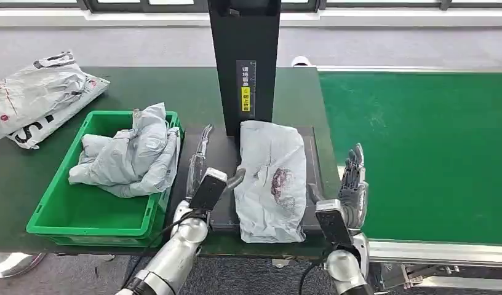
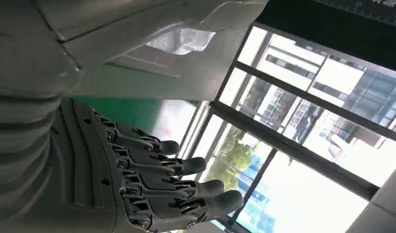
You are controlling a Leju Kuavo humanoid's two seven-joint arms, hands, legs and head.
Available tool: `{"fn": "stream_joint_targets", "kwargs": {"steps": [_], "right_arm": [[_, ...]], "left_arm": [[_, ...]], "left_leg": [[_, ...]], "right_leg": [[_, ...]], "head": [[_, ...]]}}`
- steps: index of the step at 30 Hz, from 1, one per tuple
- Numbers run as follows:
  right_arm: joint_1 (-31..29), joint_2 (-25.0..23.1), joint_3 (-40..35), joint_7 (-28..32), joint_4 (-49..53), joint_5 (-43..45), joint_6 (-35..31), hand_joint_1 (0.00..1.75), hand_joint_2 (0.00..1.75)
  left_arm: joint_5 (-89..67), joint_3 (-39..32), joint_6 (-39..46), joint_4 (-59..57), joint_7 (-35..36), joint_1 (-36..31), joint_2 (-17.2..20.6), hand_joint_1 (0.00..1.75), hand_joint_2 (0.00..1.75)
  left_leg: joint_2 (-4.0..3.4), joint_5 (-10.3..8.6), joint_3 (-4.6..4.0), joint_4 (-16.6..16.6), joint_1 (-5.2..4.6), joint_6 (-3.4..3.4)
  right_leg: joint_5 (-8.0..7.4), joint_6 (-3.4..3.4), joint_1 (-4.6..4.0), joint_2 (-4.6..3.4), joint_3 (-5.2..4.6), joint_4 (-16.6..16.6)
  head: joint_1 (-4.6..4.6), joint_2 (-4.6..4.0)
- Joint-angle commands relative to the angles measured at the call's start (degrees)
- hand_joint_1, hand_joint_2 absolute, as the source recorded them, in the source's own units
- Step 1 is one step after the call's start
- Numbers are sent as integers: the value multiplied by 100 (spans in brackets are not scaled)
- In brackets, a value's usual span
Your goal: Moved the parcel from conveyor to table for the left to box.
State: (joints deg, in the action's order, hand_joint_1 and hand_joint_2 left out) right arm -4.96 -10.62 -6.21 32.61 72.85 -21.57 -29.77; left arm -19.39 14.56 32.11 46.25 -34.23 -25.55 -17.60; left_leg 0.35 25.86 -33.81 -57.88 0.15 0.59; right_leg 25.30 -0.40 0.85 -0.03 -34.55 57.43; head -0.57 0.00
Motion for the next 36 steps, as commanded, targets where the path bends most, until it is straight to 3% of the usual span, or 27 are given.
{"fn": "stream_joint_targets", "kwargs": {"steps": [1,2,3,7,11,12,18,23,26,27,28,29,34,36], "right_arm": [[-324,11,551,154,-364,301,119,0,175],[-348,13,580,154,-374,304,150,0,175],[-368,9,603,151,-394,305,192,0,175],[-382,2,609,148,-417,301,218,0,175],[-328,-49,624,55,-367,145,250,0,175],[-285,-78,651,41,-308,102,246,0,175],[19,-82,750,-130,153,16,299,0,175],[247,-144,775,-150,409,-37,314,0,175],[251,-147,771,-151,426,-39,312,0,175],[240,-151,771,-161,411,-37,293,0,175],[236,-152,770,-162,405,-37,290,0,175],[222,-168,767,-162,373,-17,248,0,175],[125,-83,638,-67,200,243,95,0,175],[111,-45,605,-18,125,326,43,0,175]], "left_arm": [[-1928,1977,-1424,-1870,1483,-940,399,0,175],[-2045,2000,-1487,-2002,1526,-927,352,0,175],[-2437,2280,-2084,-2332,1892,-1044,330,0,175],[-2626,2396,-2112,-2439,1925,-1047,326,0,175],[-3215,2780,-3143,-2846,2573,-1144,248,0,175],[-3311,2806,-3215,-2893,2615,-1144,229,175,175],[-3351,2606,-2953,-2807,2725,-1201,178,175,175],[-2863,1720,-1411,-2267,2409,-1246,160,175,175],[-2759,1579,-1397,-2179,2364,-1284,162,175,175],[-2532,1270,-836,-1903,2097,-1229,174,175,175],[-2533,1261,-877,-1901,2098,-1303,191,175,175],[-2313,930,-221,-1607,1869,-1345,209,175,175],[-1371,225,337,383,1017,-1190,519,175,175],[-1326,227,342,1082,1132,-1030,732,175,175]], "left_leg": [[11,-3,12,8,5,1],[7,-4,20,13,3,0],[14,-4,10,7,2,-1],[-4,0,16,8,1,0],[-8,-1,21,14,5,3],[0,-3,23,17,1,2],[8,3,59,17,1,-9],[3,18,77,18,1,-9],[-7,18,72,11,4,-4],[-6,19,75,7,2,-3],[-11,15,76,10,4,1],[0,16,75,1,2,0],[-15,13,49,-5,8,5],[-15,12,47,-4,4,6]], "right_leg": [[-1,3,-6,13,19,-12],[-2,4,-4,10,25,-16],[-1,1,-2,17,19,-10],[-3,2,-1,-1,19,-11],[-4,7,-6,-5,21,-15],[-3,5,-2,1,25,-16],[7,-7,-1,16,76,-21],[14,-1,-1,10,102,-23],[9,3,-4,4,85,-15],[10,0,-2,3,82,-9],[6,4,-5,-1,80,-13],[12,1,-3,8,79,-3],[8,3,-9,-8,51,5],[8,2,-4,-9,48,9]], "head": [[0,0],[0,0],[0,0],[0,0],[-2,0],[-2,0],[0,0],[0,0],[0,0],[-2,0],[-2,0],[0,0],[0,0],[0,0]]}}
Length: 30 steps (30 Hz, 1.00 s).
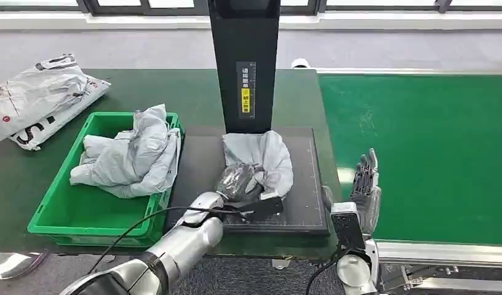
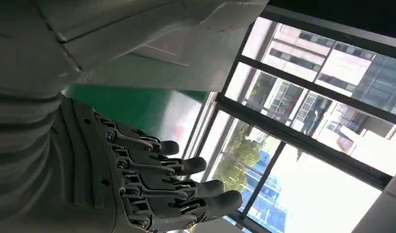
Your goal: Moved the parcel from conveyor to table for the left to box.
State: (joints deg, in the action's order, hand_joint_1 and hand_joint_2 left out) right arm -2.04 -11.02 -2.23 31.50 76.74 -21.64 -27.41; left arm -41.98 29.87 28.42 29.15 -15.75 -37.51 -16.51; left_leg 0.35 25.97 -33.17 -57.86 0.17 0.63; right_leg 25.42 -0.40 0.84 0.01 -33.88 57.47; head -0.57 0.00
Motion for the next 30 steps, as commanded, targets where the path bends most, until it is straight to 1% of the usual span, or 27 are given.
{"fn": "stream_joint_targets", "kwargs": {"steps": [1,4,5,6,7,8,9,11,12,13,14,15,16,17,18,19,20,21,22,23,24,25,26,27,28,29,30], "right_arm": [[-181,-6,208,94,-264,333,-193,0,175],[-172,3,193,102,-252,346,-195,0,175],[-171,14,184,103,-262,402,-202,0,175],[-171,26,174,115,-286,422,-213,0,175],[-183,43,147,135,-354,496,-212,0,175],[-197,43,128,169,-421,527,-214,0,175],[-212,39,93,215,-498,577,-220,0,175],[-214,14,56,262,-572,596,-267,0,175],[-206,12,40,275,-588,614,-284,0,175],[-200,15,37,281,-587,621,-295,0,175],[-187,24,31,283,-582,625,-301,0,175],[-161,32,32,278,-552,643,-321,0,175],[-148,43,26,273,-533,650,-322,0,175],[-136,64,25,232,-529,648,-348,0,175],[-104,61,27,187,-410,642,-322,0,175],[-90,55,33,202,-451,644,-329,0,175],[-68,51,44,209,-414,636,-346,0,175],[-55,53,44,209,-392,635,-338,0,175],[-24,39,63,193,-345,632,-327,0,175],[43,23,80,122,-246,536,-351,0,175],[43,23,80,122,-246,536,-351,0,175],[61,5,102,113,-225,549,-340,0,175],[75,-23,156,-1,-168,516,-265,0,175],[75,-23,156,-1,-168,516,-265,0,175],[80,-26,187,-8,-144,477,-239,0,175],[29,-23,202,-58,-181,390,-147,0,175],[-15,-21,232,-76,-202,315,-87,0,175]], "left_arm": [[933,-1304,710,2792,-716,166,623,175,175],[897,-1263,745,2746,-691,215,590,175,175],[801,-1651,1158,3060,-1089,332,491,175,175],[453,-2323,1158,3516,-1421,502,312,175,175],[-186,-3357,1158,3964,-2037,632,-128,175,175],[-433,-3929,1158,4336,-2425,706,-326,175,175],[-887,-4353,1158,5117,-2425,855,-349,175,175],[-1162,-4789,1158,5744,-2425,1079,-349,175,175],[-1493,-5067,1158,6120,-2425,1221,-349,175,175],[-1507,-5109,1158,6214,-2425,1272,-349,175,175],[-1583,-5219,1158,6333,-2425,1460,-349,175,175],[-1936,-5520,1158,6323,-2425,1498,-349,175,175],[-2153,-5748,1158,6314,-2425,1558,-349,175,175],[-2504,-5722,1158,6358,-2084,1647,-349,175,175],[-2221,-6013,1158,6247,-2425,1788,-339,175,175],[-2474,-6302,1158,5859,-2425,1554,-349,175,175],[-2823,-6505,1158,5627,-2219,1502,-349,175,175],[-2764,-6611,1158,5552,-2202,1505,-349,175,175],[-3546,-6676,1158,5532,-1563,1601,-349,175,175],[-4039,-6675,1158,5151,-978,1727,-339,175,175],[-4039,-6675,1158,5151,-978,1727,-339,175,175],[-4225,-6767,1158,5006,-878,1730,-283,175,175],[-4802,-5829,1158,4123,926,2018,316,175,175],[-4802,-5829,1158,4123,926,2018,316,175,175],[-4802,-5395,1158,3543,1471,1997,605,175,175],[-4802,-3838,1086,2119,3034,1878,1587,175,175],[-4436,-3624,1041,1553,3176,1693,1488,175,175]], "left_leg": [[-18,1,-17,-3,6,2],[-23,2,-8,8,3,2],[-24,-1,-2,15,4,2],[-13,0,-8,7,0,2],[-17,1,-12,6,5,1],[-12,2,-17,1,1,1],[-29,6,-26,-4,5,-1],[-35,8,-33,-7,8,0],[-63,14,-32,-6,10,1],[-42,10,-34,-4,7,1],[-69,14,-17,9,5,2],[-65,13,-17,8,2,4],[-78,14,-1,19,4,6],[-73,13,0,21,6,8],[-63,14,-6,16,4,9],[-69,12,8,28,1,10],[-67,10,10,33,6,10],[-39,9,-9,18,0,6],[-37,9,-7,20,4,7],[-29,9,-18,10,0,6],[-33,8,-3,24,-2,5],[-32,8,-11,19,0,5],[-34,7,-1,27,-1,5],[-28,9,-15,14,0,5],[-18,3,-2,27,-5,6],[-16,5,-14,19,-3,6],[-5,-1,-4,32,-2,7]], "right_leg": [[-6,5,-6,-15,-19,-2],[-6,6,-4,-22,-14,-9],[-8,7,-5,-22,-9,-17],[-3,4,-1,-13,-13,-8],[-5,4,-6,-16,-16,-11],[-2,2,-2,-12,-20,-3],[-6,3,-6,-27,-30,-4],[-6,2,-8,-34,-39,-2],[-9,4,-10,-61,-45,-2],[-5,3,-7,-43,-39,-1],[-8,5,-6,-69,-33,-12],[-6,6,-2,-67,-35,-6],[-9,9,-4,-84,-27,-16],[-9,10,-6,-80,-26,-19],[-4,9,-4,-66,-32,-12],[-4,12,-3,-71,-24,-21],[-5,14,-9,-66,-18,-30],[3,11,-6,-41,-25,-13],[4,12,-9,-38,-22,-18],[9,12,-4,-32,-34,-3],[8,12,-2,-35,-20,-15],[8,12,-1,-34,-27,-10],[8,13,0,-35,-20,-15],[10,12,0,-30,-30,-6],[10,13,5,-20,-18,-13],[11,12,3,-18,-27,-8],[9,14,2,-7,-14,-20]], "head": [[0,0],[0,0],[0,0],[0,0],[0,0],[0,0],[0,0],[0,0],[0,0],[0,0],[0,0],[0,0],[0,0],[0,0],[0,0],[0,0],[0,0],[0,0],[0,0],[0,0],[0,0],[0,0],[0,0],[0,0],[0,0],[0,0],[0,0]]}}
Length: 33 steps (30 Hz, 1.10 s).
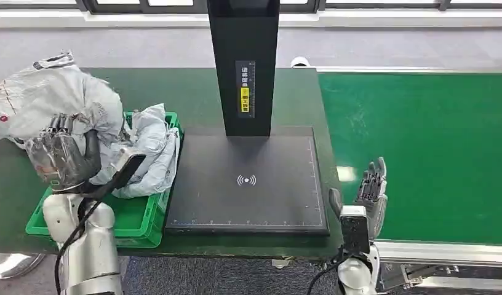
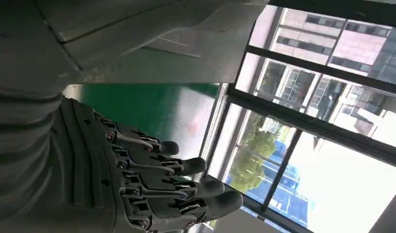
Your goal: Moved the parcel from conveyor to table for the left to box.
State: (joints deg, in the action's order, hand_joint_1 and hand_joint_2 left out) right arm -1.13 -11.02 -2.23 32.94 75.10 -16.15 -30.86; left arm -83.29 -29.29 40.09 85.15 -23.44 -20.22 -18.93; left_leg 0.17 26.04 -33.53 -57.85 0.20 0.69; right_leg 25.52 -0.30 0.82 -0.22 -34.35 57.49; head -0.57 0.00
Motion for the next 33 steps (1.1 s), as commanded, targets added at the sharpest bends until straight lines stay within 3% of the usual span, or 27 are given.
{"fn": "stream_joint_targets", "kwargs": {"steps": [1,2,3,4,7,8,10,13,14,15,17,22,26,29,33], "right_arm": [[-109,-25,266,-236,-6,-321,286,0,175],[-92,-19,288,-255,32,-342,323,0,175],[-54,4,313,-285,112,-449,357,0,175],[-39,5,332,-345,152,-457,474,0,175],[-46,6,335,-402,147,-483,575,0,175],[-45,3,335,-402,145,-483,575,0,175],[-36,6,344,-437,124,-527,581,0,175],[43,6,336,-408,150,-610,434,0,175],[42,8,316,-399,124,-606,405,0,175],[15,29,268,-398,61,-552,408,0,175],[-8,27,268,-390,16,-534,396,0,175],[-189,13,158,-321,-219,-427,340,0,175],[-219,7,144,-318,-253,-418,336,0,175],[-259,3,128,-310,-311,-355,352,0,175],[-295,-10,119,-299,-361,-346,340,0,175]], "left_arm": [[206,2199,-438,-4279,3370,-154,1568,175,175],[602,2172,-629,-4338,2986,-196,1496,175,175],[964,2294,-1100,-4338,2642,-253,1401,164,175],[1225,2403,-1355,-4228,2561,-234,1399,124,175],[1149,2537,-1461,-4108,2783,-248,1475,124,175],[1149,2535,-1464,-4101,2783,-248,1489,0,175],[1693,2408,-1572,-3907,2493,-215,1445,0,175],[4196,1952,-653,-3267,843,-228,1270,0,175],[4303,2049,-672,-3275,865,-268,1342,0,0],[5179,2024,-712,-3025,274,-269,1312,0,0],[5213,2070,-737,-2998,302,-285,1332,0,0],[6595,2184,-228,-2552,-603,-373,1248,0,0],[6746,2236,-204,-2446,-688,-385,1240,0,0],[7144,1992,-9,-2081,-1292,-316,1065,0,0],[7200,1986,-9,-1994,-1316,-296,1055,0,0]], "left_leg": [[10,-8,35,33,-6,1],[40,-16,22,25,-10,1],[63,-22,27,31,-4,2],[56,-22,23,30,-2,2],[31,-8,8,4,0,-2],[52,-19,36,30,-8,-6],[96,-8,49,11,-10,-9],[110,-11,71,15,-10,-20],[105,-13,66,13,-6,-19],[95,-24,60,22,-6,-18],[121,-26,52,10,-7,-14],[116,-38,64,5,-6,-17],[98,-51,36,5,-7,-12],[93,-55,12,9,-5,-14],[76,-51,4,7,-3,-14]], "right_leg": [[-1,5,5,13,34,-24],[3,3,10,43,28,-14],[1,5,3,66,40,-27],[-2,5,1,59,33,-29],[0,1,-2,33,13,-11],[-3,0,7,56,51,-31],[36,-11,12,99,75,-9],[49,-5,13,123,105,-20],[53,8,8,120,101,-21],[38,7,8,111,93,-31],[45,0,8,137,93,-16],[25,16,8,132,99,-11],[-16,-5,8,108,69,-9],[-25,-4,5,106,45,-17],[-27,-3,3,89,33,-16]], "head": [[0,0],[0,0],[0,0],[-2,0],[-2,0],[-4,0],[0,0],[0,0],[-2,0],[0,0],[-2,0],[-2,0],[-2,0],[-2,0],[-2,0]]}}
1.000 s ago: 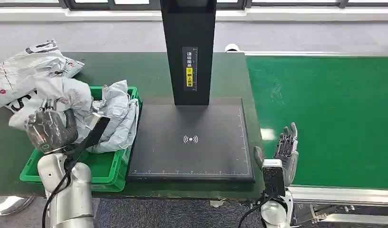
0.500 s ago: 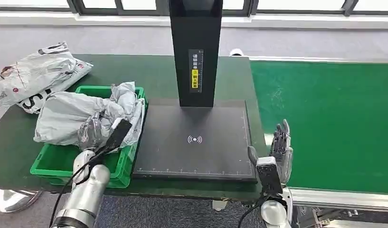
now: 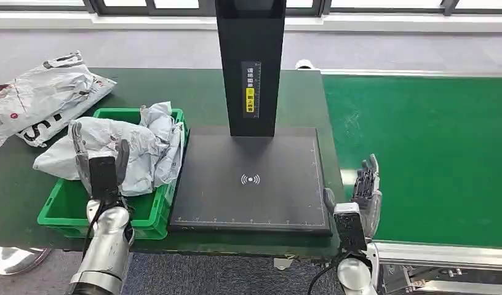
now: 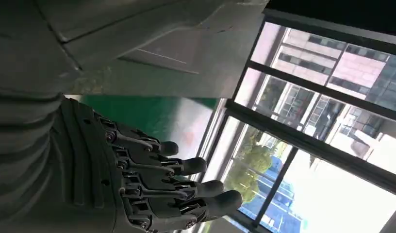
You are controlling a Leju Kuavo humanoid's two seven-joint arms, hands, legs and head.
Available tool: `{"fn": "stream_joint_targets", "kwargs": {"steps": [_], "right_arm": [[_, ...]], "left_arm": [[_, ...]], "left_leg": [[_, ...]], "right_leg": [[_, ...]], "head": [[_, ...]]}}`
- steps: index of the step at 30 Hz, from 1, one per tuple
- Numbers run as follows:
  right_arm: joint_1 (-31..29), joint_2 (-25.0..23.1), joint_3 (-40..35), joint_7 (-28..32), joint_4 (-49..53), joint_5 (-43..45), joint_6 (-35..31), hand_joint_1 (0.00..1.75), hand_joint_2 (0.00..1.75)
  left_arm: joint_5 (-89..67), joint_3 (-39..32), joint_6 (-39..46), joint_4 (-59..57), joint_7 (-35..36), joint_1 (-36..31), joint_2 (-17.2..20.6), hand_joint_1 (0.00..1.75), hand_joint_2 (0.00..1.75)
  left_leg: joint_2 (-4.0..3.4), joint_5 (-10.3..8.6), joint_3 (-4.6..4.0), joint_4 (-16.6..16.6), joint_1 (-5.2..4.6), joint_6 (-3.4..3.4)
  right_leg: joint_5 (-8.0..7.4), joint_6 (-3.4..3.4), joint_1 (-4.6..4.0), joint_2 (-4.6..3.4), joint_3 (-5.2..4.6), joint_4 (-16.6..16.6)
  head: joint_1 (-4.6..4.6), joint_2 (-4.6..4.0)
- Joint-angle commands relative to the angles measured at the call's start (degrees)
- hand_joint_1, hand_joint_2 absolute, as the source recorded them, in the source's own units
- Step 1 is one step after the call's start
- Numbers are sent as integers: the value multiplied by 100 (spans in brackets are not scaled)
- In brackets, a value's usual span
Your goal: Moved the parcel from conveyor to table for the left to box.
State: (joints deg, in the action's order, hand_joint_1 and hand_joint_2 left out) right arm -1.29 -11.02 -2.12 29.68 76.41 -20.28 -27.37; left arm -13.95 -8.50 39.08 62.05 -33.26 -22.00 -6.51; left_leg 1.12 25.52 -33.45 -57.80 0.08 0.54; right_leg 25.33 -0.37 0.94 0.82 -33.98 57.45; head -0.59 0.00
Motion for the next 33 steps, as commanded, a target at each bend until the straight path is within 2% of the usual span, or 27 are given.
{"fn": "stream_joint_targets", "kwargs": {"steps": [1,10,11,12,16,17,20,22,24,25,29,33], "right_arm": [[-279,-10,108,27,-493,67,-9,0,175],[-295,-2,77,42,-539,70,-3,0,175],[-324,-14,58,50,-581,67,-7,0,175],[-361,-32,41,68,-625,68,-13,0,175],[-554,-50,-72,206,-740,146,-33,0,175],[-621,-35,-155,238,-788,111,-50,0,0],[-1001,-68,-494,309,-1109,50,-104,0,0],[-1267,-144,-668,353,-1360,118,-176,0,0],[-1574,-167,-837,469,-1745,221,-363,0,0],[-1694,-160,-889,514,-1927,305,-409,0,175],[-1927,-134,-1055,984,-2522,771,-485,0,175],[-1697,-73,-1395,1032,-2257,957,-949,0,175]], "left_arm": [[266,-93,92,316,-334,-119,-186,0,0],[219,-157,92,346,-452,-115,-227,0,0],[223,-4,92,320,-444,-115,-219,0,0],[224,132,92,291,-453,-113,-233,0,175],[470,1286,-885,-400,-174,-302,-248,0,175],[448,1445,-890,-552,-242,-340,-346,0,175],[63,2150,-454,-1032,-674,-478,-640,0,175],[-32,2763,-183,-1057,-674,-480,-760,0,175],[109,3313,-279,-1393,-674,-657,-859,0,175],[130,3517,-302,-1574,-674,-738,-912,0,175],[546,3923,-365,-2187,-674,-1014,-1083,0,175],[850,4045,-144,-2210,-674,-941,-1141,0,175]], "left_leg": [[-11,1,-8,2,5,0],[-21,4,-18,6,5,5],[-26,5,-18,7,10,5],[-22,6,-21,4,6,4],[-13,3,-26,5,2,4],[-3,0,-30,4,4,3],[5,-2,-38,-2,1,1],[-14,0,-34,1,4,1],[-24,3,-37,-2,6,1],[-15,2,-41,-6,1,1],[-13,1,-36,-6,2,1],[-33,3,-23,6,4,3]], "right_leg": [[-4,2,-6,-9,-8,-7],[-3,5,-6,-22,-25,-10],[-5,5,-11,-26,-23,-15],[-3,4,-8,-23,-26,-10],[-2,3,-3,-14,-32,-8],[-3,3,-5,-4,-31,-10],[-2,-1,-2,3,-36,-7],[-9,0,-5,-14,-33,-17],[-14,-5,-7,-27,-35,-18],[-13,-9,-2,-21,-40,-9],[-14,-9,-3,-19,-34,-13],[-19,-4,-6,-39,-26,-26]], "head": [[0,0],[0,0],[0,0],[0,0],[0,0],[0,0],[0,0],[2,0],[2,0],[2,0],[0,0],[0,0]]}}
